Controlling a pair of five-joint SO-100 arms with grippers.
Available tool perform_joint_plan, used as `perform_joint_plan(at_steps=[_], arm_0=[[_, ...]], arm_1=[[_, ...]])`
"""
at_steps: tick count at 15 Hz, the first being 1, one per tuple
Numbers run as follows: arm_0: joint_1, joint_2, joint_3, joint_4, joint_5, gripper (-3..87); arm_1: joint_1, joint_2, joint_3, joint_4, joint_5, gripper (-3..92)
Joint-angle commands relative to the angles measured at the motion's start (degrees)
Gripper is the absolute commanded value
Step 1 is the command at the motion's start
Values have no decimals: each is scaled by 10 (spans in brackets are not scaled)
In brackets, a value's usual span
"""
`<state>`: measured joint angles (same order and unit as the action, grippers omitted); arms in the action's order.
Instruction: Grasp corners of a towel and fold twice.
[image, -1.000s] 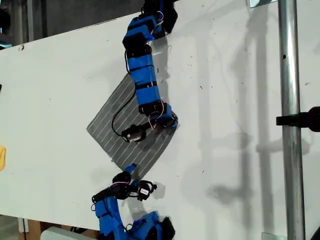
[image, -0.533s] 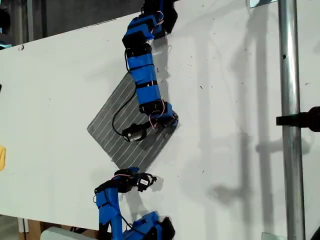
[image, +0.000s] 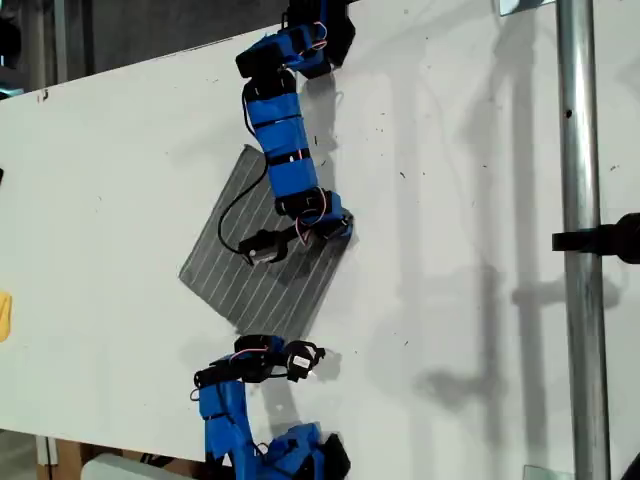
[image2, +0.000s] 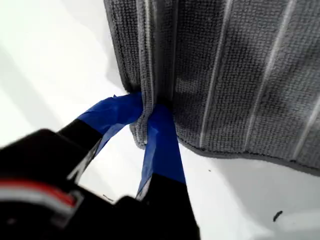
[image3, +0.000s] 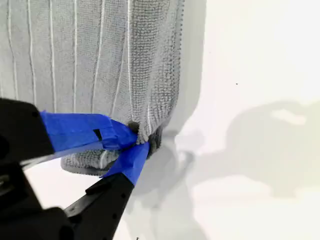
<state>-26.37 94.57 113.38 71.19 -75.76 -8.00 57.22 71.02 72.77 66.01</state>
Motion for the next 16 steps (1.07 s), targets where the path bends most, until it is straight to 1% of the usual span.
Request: perform_joint_plan(at_steps=[1,5,8,10,11,13,16], arm_0=[[72,37,-44,26,-46,-26],[194,43,-78,33,-139,-26],[260,43,-82,10,-196,-26],[288,33,-84,-33,-214,-26],[300,19,-97,-43,-221,-26],[319,-22,-142,-46,-230,-26],[345,-62,-195,-47,-243,-26]], arm_1=[[-18,85,40,-4,25,-3],[-36,190,136,13,80,-3],[-42,300,246,11,121,-3],[-41,378,336,-12,144,-3],[-40,415,376,-26,153,-3],[-42,468,425,-19,170,-3],[-53,490,433,6,185,-3]])
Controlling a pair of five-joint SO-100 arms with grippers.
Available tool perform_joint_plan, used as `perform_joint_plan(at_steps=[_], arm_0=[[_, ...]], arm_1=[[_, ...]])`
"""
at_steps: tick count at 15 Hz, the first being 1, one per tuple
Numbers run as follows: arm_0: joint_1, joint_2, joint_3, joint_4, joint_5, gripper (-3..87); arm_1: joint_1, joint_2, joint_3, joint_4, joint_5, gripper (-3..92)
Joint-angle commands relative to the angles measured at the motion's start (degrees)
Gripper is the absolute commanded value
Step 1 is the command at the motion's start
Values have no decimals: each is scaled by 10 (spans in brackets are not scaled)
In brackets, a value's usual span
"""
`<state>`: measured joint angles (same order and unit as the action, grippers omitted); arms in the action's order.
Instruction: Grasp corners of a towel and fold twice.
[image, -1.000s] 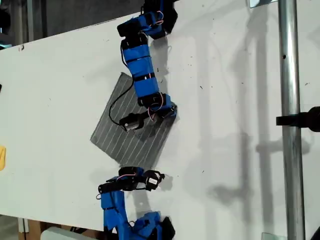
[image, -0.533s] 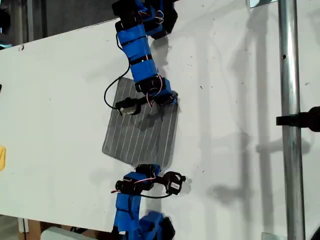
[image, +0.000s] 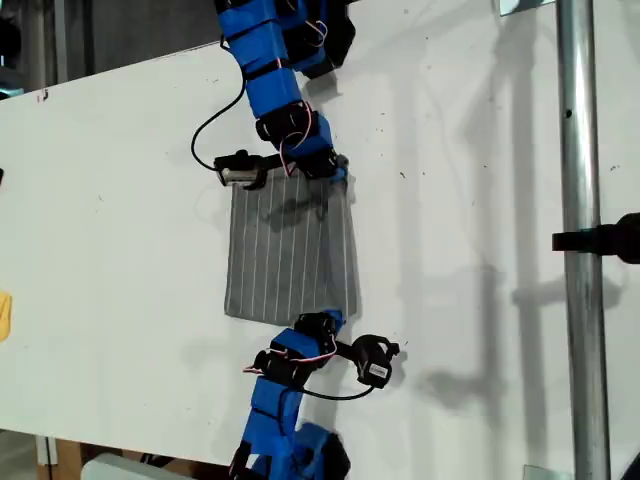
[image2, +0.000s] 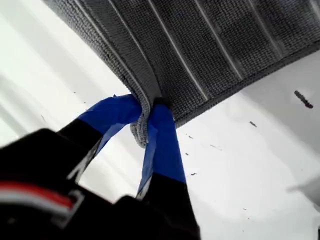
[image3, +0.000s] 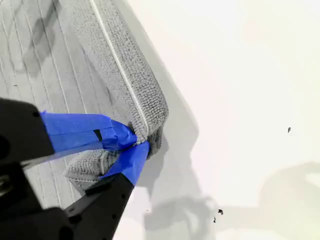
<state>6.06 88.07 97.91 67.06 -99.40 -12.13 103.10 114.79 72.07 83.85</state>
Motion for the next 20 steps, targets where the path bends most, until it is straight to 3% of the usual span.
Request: perform_joint_plan(at_steps=[1,9,15,20], arm_0=[[23,-1,-47,-5,-8,-26],[-56,0,-156,136,80,-26],[-250,-22,-156,168,253,-26],[-400,-107,-272,223,367,-24]], arm_1=[[-14,37,-7,12,7,-3],[60,134,-37,68,-66,-3],[266,120,-31,17,-266,-3],[445,63,-100,-20,-429,-3]])
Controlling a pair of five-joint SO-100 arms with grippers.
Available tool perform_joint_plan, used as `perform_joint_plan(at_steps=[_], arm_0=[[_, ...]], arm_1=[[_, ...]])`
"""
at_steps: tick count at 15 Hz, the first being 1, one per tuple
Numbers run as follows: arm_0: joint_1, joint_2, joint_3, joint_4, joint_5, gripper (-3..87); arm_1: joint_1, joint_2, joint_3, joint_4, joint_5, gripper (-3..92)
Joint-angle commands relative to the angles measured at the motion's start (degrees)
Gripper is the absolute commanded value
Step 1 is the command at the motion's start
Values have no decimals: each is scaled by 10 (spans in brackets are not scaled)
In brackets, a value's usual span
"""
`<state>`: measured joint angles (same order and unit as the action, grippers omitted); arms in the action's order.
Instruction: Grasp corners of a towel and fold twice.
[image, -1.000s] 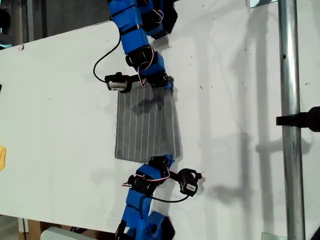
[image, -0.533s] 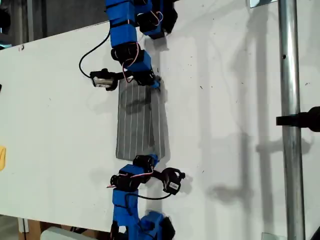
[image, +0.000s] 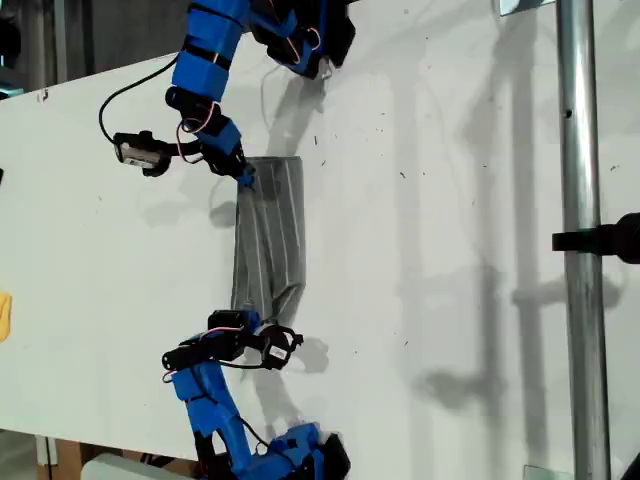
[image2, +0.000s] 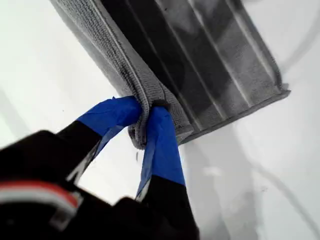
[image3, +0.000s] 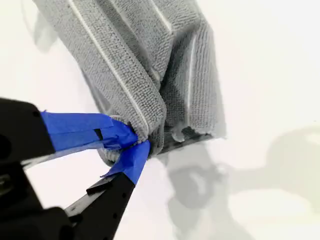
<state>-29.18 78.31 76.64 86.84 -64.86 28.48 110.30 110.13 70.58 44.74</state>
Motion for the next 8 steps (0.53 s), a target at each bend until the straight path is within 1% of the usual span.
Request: perform_joint_plan(at_steps=[1,2,3,4,8], arm_0=[[-70,-35,-100,42,33,-16],[-86,-62,-152,67,44,0],[-98,-70,-182,76,52,17],[-108,-69,-200,78,60,48],[-131,-42,-229,77,85,62]], arm_1=[[61,-32,-83,-6,-62,-3],[79,-51,-111,-6,-80,-3],[94,-66,-142,1,-94,-3],[106,-76,-171,15,-106,-3],[148,-78,-243,61,-142,-3]])
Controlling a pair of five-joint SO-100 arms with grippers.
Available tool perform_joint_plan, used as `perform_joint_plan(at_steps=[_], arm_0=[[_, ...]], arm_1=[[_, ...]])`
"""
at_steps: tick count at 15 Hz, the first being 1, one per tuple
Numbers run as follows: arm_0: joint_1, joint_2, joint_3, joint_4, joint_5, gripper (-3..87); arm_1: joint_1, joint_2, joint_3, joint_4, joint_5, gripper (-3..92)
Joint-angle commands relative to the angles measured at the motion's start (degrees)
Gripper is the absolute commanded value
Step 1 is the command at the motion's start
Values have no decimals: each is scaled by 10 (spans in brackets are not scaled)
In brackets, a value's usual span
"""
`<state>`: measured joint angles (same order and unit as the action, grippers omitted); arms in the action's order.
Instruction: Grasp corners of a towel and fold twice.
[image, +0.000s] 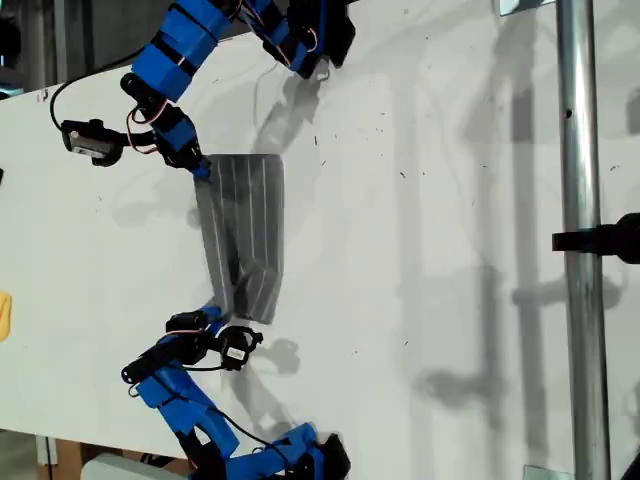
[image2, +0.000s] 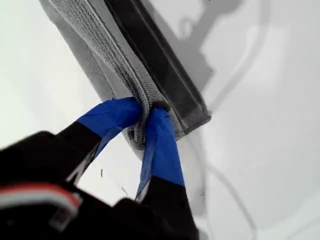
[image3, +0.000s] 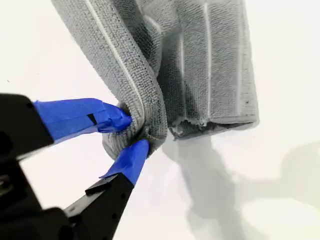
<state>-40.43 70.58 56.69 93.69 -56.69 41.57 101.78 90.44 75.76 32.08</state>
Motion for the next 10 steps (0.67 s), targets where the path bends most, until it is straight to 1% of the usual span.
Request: perform_joint_plan(at_steps=[1,3,5,7,10], arm_0=[[-21,33,-30,9,4,62],[-23,25,-28,7,2,62],[-16,13,-19,6,-7,62],[-6,-4,-15,5,-18,63],[-1,-11,-7,6,-25,65]], arm_1=[[20,7,-51,11,-21,-3],[21,8,-47,11,-24,-3],[2,10,-22,7,-14,-3],[-38,6,34,-15,15,-3],[-117,2,151,-76,88,-3]])
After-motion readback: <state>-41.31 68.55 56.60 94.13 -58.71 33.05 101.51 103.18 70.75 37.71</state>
